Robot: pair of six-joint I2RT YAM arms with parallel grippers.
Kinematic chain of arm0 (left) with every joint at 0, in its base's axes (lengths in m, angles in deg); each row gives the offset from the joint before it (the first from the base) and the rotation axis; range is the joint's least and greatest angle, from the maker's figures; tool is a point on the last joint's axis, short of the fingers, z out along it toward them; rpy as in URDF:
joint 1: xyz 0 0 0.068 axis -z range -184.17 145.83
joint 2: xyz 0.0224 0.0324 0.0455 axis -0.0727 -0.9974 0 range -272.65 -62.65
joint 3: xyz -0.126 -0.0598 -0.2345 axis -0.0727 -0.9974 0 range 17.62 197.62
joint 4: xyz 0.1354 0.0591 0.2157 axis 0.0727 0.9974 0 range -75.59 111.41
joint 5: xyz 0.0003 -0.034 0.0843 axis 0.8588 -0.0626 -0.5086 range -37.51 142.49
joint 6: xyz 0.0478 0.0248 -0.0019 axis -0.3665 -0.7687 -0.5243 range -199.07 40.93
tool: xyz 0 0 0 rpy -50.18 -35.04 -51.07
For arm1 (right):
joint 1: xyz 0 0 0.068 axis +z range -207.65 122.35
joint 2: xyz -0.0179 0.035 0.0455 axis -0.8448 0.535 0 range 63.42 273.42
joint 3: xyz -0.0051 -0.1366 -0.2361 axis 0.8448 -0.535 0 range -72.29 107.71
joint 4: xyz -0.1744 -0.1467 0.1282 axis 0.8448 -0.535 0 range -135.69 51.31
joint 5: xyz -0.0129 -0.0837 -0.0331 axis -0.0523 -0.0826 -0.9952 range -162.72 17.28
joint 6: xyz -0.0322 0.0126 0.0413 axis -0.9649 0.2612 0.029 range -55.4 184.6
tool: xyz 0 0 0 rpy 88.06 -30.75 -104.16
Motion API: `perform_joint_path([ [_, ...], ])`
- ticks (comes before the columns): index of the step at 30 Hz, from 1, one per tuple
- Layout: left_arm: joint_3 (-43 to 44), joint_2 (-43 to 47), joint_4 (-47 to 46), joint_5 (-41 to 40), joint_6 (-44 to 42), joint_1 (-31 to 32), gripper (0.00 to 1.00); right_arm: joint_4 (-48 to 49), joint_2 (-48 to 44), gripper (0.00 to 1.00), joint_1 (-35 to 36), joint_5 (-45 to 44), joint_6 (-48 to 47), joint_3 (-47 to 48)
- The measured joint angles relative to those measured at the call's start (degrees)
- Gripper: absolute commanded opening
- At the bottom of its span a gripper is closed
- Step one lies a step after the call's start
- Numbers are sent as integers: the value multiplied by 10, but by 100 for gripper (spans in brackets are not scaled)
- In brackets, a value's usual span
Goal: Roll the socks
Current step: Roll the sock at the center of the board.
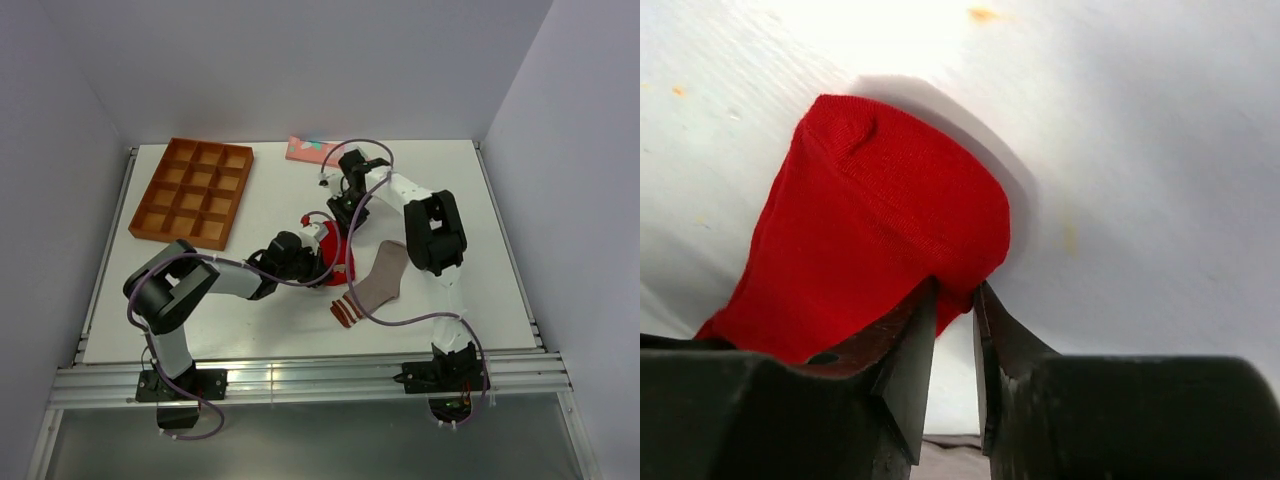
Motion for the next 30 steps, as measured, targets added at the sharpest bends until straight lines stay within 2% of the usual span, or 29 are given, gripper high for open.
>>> perform_joint_path([
  [3,0,6,12,-4,0,0,0,0,7,26,21,-4,0,10],
  [13,26,16,83,-13,-10,0,0,-27,81,23,53,-2,7,138],
  [19,50,14,129,-14,-5,0,0,-30,87,24,54,1,15,149],
  [22,62,10,149,-10,6,-1,0,-26,85,31,54,10,15,144],
  [23,67,7,155,-6,12,-2,0,-24,83,38,54,14,15,142],
  [26,82,-2,171,6,28,-2,0,-19,80,50,53,26,18,139],
  [30,98,-14,188,27,57,-4,0,3,67,58,51,30,27,119],
])
